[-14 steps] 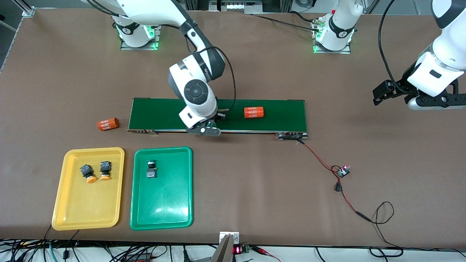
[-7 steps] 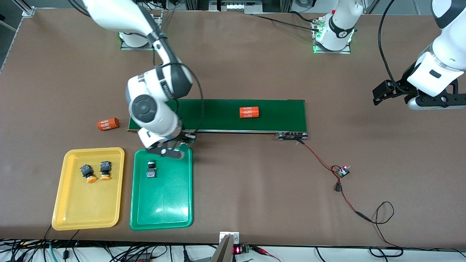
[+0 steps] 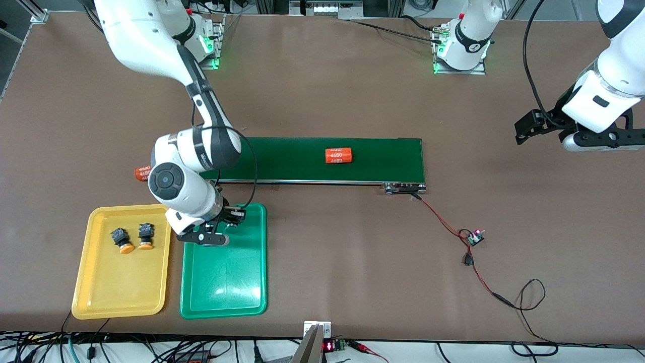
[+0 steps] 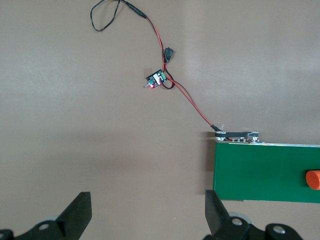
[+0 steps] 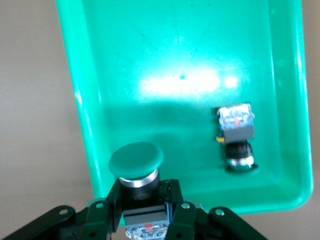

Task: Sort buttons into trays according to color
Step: 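Carry the green button over the green tray with the right gripper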

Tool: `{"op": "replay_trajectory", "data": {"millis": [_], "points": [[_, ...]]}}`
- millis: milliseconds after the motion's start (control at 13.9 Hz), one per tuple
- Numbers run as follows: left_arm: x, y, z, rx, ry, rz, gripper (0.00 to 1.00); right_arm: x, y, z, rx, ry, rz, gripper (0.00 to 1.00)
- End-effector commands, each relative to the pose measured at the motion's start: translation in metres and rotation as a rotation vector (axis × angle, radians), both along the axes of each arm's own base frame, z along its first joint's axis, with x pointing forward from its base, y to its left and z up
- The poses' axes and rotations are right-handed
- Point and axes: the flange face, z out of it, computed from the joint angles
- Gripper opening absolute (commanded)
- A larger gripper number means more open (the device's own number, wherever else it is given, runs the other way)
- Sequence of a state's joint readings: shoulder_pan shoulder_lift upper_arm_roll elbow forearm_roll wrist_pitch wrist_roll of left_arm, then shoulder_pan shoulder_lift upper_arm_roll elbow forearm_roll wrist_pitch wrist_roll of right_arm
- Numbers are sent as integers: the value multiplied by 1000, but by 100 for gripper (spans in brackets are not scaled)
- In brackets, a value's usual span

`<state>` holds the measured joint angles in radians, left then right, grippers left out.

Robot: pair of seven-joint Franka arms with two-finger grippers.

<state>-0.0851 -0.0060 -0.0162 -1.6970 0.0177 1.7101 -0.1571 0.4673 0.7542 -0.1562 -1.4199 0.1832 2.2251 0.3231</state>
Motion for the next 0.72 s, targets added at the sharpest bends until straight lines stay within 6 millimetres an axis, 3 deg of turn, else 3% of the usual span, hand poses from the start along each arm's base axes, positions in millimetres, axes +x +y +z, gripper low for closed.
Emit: {"op": "replay_trajectory", "data": {"millis": [0, 215, 359, 431, 502, 646], "points": [[-1, 2, 8, 19, 2, -4, 100, 12, 7, -26, 0, -18, 53, 5], [-1, -1, 8, 19, 2, -10, 100, 15, -4, -54, -13, -13, 99, 5], [-2, -4, 8, 21, 3, -11, 100, 17, -9, -55, -15, -15, 122, 6], [-2, -4, 8, 20, 3, -11, 100, 19, -15, -53, -13, -11, 114, 49], [-2, -3, 8, 20, 3, -11, 100, 20, -15, -48, -5, -17, 106, 99], [-2, -3, 8, 20, 6, -10, 100, 20, -13, -37, -3, -21, 102, 100]]}}
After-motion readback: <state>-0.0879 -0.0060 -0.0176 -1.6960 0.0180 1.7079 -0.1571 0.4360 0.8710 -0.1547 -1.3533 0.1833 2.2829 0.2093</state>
